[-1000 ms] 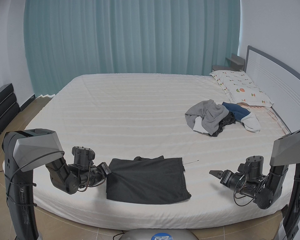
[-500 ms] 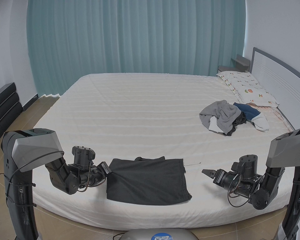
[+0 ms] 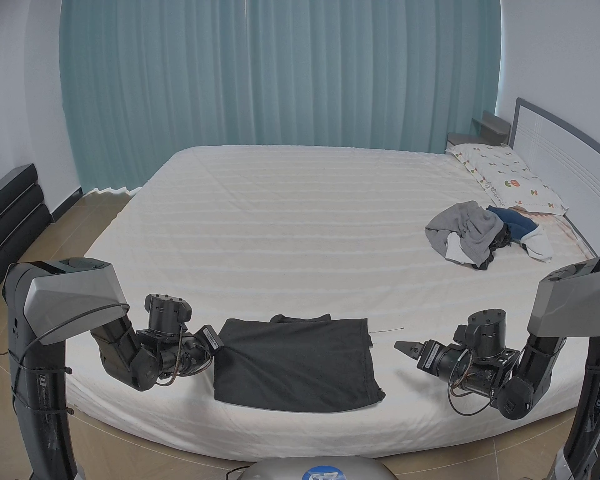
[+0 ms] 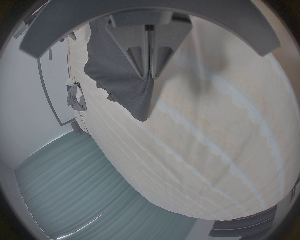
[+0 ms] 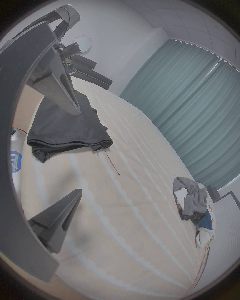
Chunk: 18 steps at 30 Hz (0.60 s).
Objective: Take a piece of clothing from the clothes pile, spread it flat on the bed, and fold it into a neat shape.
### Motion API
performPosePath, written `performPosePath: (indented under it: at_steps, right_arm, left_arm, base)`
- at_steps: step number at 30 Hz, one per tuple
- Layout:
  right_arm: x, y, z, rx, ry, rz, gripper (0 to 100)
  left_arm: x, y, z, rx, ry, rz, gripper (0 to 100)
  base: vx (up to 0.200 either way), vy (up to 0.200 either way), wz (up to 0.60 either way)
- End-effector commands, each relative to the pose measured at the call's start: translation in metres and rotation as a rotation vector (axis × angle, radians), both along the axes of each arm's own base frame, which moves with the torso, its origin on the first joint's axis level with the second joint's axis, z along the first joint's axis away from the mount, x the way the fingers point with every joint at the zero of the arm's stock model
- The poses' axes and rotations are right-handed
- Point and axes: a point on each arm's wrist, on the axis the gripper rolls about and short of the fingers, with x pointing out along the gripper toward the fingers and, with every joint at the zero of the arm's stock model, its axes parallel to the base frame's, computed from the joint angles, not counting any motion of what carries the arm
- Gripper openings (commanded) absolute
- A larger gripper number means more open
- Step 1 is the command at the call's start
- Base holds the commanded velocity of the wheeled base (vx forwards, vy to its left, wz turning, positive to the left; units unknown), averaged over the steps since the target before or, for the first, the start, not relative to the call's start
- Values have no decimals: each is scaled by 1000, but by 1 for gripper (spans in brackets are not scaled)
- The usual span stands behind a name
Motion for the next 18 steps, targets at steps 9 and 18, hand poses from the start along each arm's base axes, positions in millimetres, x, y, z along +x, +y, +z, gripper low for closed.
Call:
performPosePath:
  at_steps: [9, 18]
  right_arm:
    - [0, 5, 1, 5, -7, 14, 100]
    - [-1, 4, 1, 5, -5, 12, 100]
  left_arm:
    - [-5, -1, -1, 0, 15, -2, 100]
    - [-15, 2, 5, -8, 12, 4, 100]
  base:
    - [0, 0, 0]
    - [0, 0, 0]
